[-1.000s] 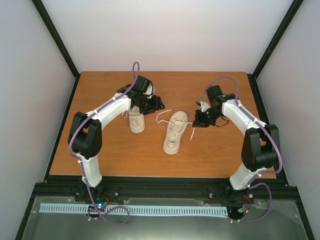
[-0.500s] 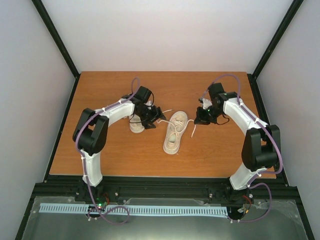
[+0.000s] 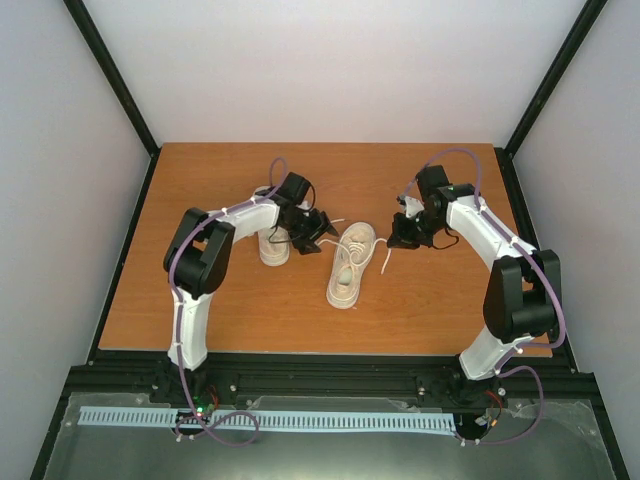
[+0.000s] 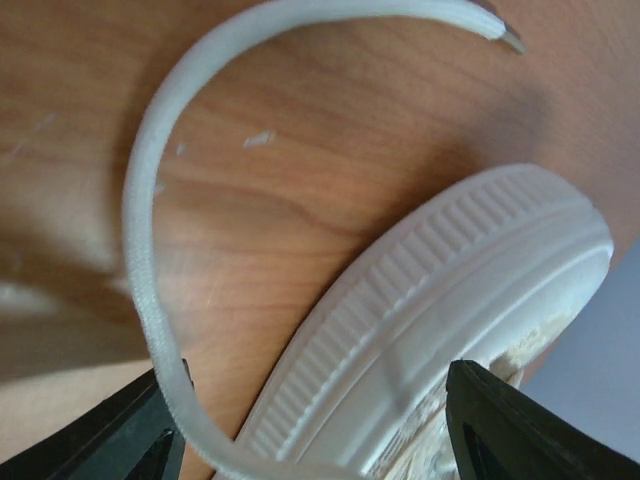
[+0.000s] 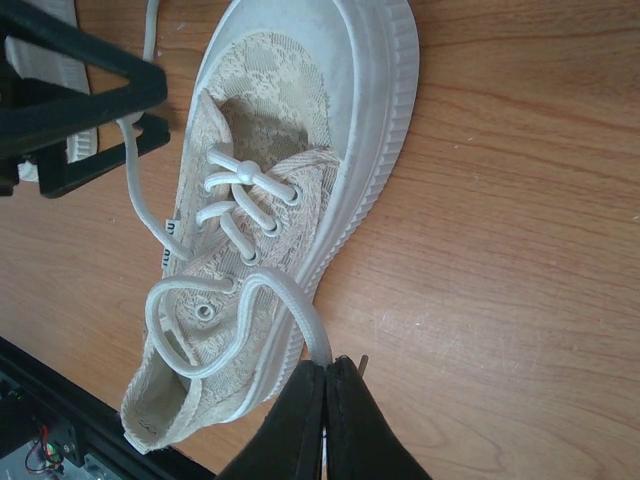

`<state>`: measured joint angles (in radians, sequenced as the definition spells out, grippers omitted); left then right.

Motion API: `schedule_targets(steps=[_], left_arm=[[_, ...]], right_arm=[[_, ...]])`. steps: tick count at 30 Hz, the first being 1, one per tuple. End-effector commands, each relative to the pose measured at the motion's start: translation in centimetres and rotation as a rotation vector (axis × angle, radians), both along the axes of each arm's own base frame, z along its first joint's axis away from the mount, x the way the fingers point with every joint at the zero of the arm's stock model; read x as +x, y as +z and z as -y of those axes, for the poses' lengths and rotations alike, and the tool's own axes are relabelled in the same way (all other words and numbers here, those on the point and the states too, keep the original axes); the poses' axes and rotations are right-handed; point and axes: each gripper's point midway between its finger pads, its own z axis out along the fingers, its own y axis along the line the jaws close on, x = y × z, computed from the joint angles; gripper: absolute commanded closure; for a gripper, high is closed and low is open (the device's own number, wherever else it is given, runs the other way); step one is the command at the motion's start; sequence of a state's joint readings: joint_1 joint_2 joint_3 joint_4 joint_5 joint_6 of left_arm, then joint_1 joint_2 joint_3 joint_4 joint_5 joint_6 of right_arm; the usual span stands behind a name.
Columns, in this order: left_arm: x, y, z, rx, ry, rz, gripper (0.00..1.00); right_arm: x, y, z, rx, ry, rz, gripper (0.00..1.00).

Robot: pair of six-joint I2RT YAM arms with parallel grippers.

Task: Tie the shoes
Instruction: Cross the shoelace with the shoelace.

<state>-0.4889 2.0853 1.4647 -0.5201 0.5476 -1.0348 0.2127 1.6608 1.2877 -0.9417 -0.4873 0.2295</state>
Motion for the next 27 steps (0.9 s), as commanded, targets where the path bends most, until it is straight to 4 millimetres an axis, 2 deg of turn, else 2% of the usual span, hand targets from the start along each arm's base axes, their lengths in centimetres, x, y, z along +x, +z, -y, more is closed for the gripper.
schedule_targets(steps=[1, 4, 7, 11, 15, 18, 23, 27], left_arm=[[2.7, 1.1, 1.4, -0.047, 0.013, 0.044, 0.33], [4.7, 1.2, 2.6, -0.085, 0.001, 0.108, 0.52], [6.3, 2.3, 3.7, -0.129, -0.033, 0.198, 0.72], [7.9, 4.7, 4.7, -0.166, -0.091, 0.33, 0.87], [7.7, 7.2, 5.9, -0.257, -0.184, 0.434, 0.98], [6.6, 9.2, 7.2, -0.342, -0.302, 0.501, 0.99], [3.6, 12.4, 8.3, -0.455, -0.474, 0.572, 0.98], [1.6, 12.6, 9.3, -0.488, -0.59, 0.55, 0.9]], right_arm=[[0.6, 1.3, 0.0, 0.014, -0.014, 0.042, 0.97], [1.1, 2.0, 0.7, -0.029, -0.037, 0.079, 0.97], [1.8, 3.1, 1.6, -0.069, -0.06, 0.122, 0.97], [2.6, 4.1, 2.1, -0.094, -0.076, 0.154, 0.97], [4.1, 5.2, 2.3, -0.08, -0.104, 0.192, 0.97], [5.6, 6.1, 2.4, -0.077, -0.112, 0.221, 0.97], [8.2, 7.8, 2.2, -0.089, -0.095, 0.288, 0.97], [10.1, 9.5, 1.4, -0.061, -0.076, 0.331, 0.97]])
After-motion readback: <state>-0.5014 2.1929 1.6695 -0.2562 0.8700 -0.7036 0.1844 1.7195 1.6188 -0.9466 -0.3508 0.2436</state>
